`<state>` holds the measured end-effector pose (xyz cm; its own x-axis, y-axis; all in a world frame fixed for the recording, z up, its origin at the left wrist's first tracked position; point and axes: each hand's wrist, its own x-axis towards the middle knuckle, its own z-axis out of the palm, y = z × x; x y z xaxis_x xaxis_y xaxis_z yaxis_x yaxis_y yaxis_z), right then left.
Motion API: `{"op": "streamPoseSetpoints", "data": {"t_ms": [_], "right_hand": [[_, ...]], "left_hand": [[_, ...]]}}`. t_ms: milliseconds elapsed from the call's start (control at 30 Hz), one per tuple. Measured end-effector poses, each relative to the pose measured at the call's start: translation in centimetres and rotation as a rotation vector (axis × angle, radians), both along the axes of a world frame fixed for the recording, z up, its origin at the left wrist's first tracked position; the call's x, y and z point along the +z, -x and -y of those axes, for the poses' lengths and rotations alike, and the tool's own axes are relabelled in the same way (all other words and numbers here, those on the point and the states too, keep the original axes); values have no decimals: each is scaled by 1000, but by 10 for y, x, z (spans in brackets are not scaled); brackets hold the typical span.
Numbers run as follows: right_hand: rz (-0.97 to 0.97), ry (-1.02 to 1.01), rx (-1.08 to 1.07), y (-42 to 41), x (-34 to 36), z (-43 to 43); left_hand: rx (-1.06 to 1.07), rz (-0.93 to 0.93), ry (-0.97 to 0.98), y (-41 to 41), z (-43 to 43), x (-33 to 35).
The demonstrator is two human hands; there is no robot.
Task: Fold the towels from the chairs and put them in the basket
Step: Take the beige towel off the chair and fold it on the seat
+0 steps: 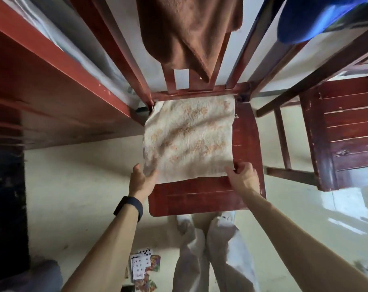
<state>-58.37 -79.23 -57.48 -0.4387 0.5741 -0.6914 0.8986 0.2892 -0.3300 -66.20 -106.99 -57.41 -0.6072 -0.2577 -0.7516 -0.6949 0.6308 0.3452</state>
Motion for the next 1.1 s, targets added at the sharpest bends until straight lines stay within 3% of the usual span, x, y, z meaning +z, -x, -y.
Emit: {"op": "streamPoseSetpoints", "data": {"t_ms": [100, 267, 433, 600, 700, 800, 1000, 1100], "right_hand": [[22, -85, 30, 12, -10, 8], [54, -56, 111, 9, -9, 6], [-38, 27, -76, -8, 10, -28], [-84, 21, -337, -26, 19, -56], [-66, 5, -367, -37, 9, -57], [-51, 12, -372, -41, 5, -47], [66, -37, -126, -38, -9, -21], [63, -88, -110, -33, -11, -16]], "left_hand": [[73, 22, 27, 2, 4, -18], [70, -125, 125, -9, 10, -15], [-15, -187, 105, -18, 10, 0], [-171, -228, 231, -38, -5, 9], [-215, -119, 175, -46, -10, 2], [-118, -38, 126, -48, -6, -6], [110, -12, -197, -55, 5, -9], [53, -30, -139, -62, 9, -8]]}}
